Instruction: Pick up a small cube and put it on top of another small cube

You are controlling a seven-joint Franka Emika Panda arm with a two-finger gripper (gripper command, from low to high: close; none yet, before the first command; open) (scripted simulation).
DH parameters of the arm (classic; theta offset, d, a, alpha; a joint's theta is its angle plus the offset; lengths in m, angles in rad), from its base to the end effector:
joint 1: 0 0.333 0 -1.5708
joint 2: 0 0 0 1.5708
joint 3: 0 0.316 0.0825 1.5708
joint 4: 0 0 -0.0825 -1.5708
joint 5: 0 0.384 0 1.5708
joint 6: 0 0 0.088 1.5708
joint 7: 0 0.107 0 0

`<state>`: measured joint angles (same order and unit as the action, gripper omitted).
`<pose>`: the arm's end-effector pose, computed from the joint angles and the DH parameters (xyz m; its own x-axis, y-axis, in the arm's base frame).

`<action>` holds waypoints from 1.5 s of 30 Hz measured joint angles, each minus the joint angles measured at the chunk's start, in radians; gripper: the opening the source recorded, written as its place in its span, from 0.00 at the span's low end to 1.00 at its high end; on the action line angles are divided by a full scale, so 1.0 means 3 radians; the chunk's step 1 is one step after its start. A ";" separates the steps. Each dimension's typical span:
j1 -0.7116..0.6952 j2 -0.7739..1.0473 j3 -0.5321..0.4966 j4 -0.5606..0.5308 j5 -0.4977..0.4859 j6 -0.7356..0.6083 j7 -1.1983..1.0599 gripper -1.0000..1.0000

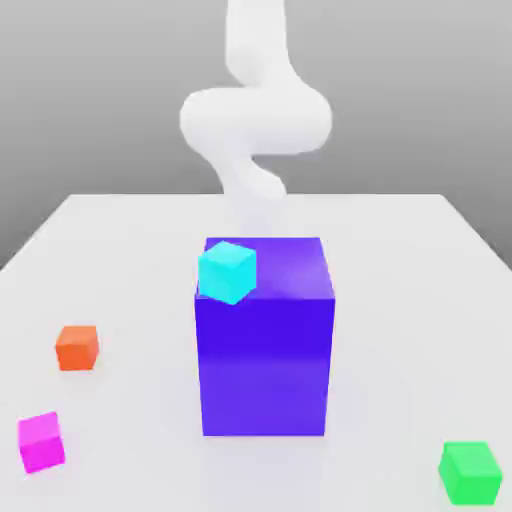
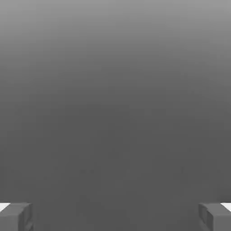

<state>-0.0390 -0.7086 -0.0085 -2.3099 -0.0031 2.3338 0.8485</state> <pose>0.3798 -0.0192 0.6767 0.4570 -0.7729 0.4403 -0.5872 -0.6339 -0.5033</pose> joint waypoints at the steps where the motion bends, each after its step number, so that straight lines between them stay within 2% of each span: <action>1: -0.0054 0.0131 -0.0015 -0.0015 -0.0005 0.0050 0.0070 0.50; 17: -0.0756 0.2073 -0.0386 -0.0229 0.0034 0.0777 0.1025 0.50; 26: -0.1131 0.3176 -0.0550 -0.0345 0.0348 0.1176 0.1351 0.50; 31: -0.1299 0.3782 -0.0417 -0.0262 0.0572 0.1581 0.1262 0.50; 32: -0.1328 0.3879 -0.0383 -0.0242 0.0601 0.1657 0.1241 0.00; 39: -0.1339 0.3892 -0.0373 -0.0239 0.0599 0.1669 0.1244 0.00; 43: -0.1263 0.3489 -0.0481 -0.0328 0.0444 0.1358 0.1360 0.00; 45: -0.1182 0.3333 -0.0394 -0.0280 0.0413 0.1231 0.1343 0.00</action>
<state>-0.3935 0.2914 -0.1267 -2.3941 0.1209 2.7032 1.2515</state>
